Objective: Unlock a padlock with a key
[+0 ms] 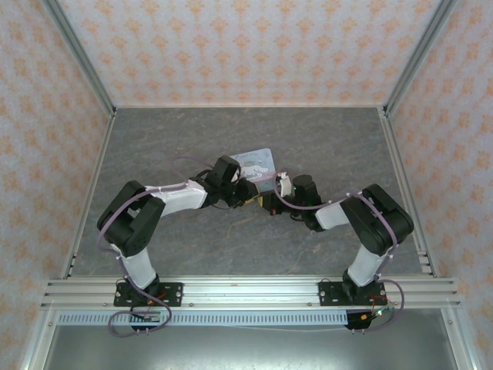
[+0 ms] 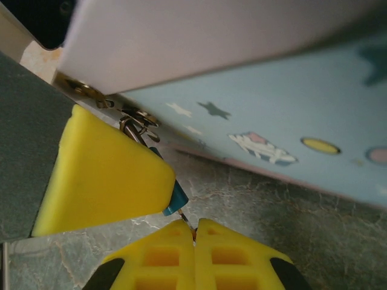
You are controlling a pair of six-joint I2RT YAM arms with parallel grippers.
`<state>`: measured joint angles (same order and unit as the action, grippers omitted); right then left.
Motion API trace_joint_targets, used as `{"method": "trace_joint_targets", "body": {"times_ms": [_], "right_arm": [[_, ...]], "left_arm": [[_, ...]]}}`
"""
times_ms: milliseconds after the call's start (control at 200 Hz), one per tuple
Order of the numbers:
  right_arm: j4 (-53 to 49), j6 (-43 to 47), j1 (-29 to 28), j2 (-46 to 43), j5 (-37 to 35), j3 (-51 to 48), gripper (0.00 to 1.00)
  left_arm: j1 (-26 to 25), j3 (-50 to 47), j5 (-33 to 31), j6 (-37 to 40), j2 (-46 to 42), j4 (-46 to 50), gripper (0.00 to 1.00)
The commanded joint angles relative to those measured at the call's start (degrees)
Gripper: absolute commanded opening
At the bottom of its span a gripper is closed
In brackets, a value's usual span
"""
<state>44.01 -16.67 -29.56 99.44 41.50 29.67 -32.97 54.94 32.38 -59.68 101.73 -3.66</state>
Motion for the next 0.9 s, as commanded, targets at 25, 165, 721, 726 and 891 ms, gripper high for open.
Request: {"method": "trace_joint_targets", "body": {"times_ms": [25, 165, 721, 726, 891], "right_arm": [[10.2, -4.3, -2.0, 1.1, -1.2, -0.2, 0.00], [12.4, -6.8, -2.2, 2.0, -1.9, -1.0, 0.00], [8.4, -17.3, -4.2, 1.2, -2.3, 0.5, 0.00], [8.4, -17.5, -4.2, 1.2, -2.3, 0.5, 0.00], [8.1, -22.9, -4.6, 0.7, -2.7, 0.8, 0.00]], "left_arm": [[-0.8, -1.0, 2.1, -0.4, 1.8, -2.3, 0.29], [-0.6, -2.0, 1.3, -0.1, 1.0, -2.3, 0.44], [3.9, -15.6, -8.2, -4.3, -17.2, -10.1, 0.72], [3.9, -15.8, -8.3, -4.4, -17.3, -10.3, 0.72], [3.9, -19.8, -8.9, -8.9, -17.7, -18.1, 0.69]]}}
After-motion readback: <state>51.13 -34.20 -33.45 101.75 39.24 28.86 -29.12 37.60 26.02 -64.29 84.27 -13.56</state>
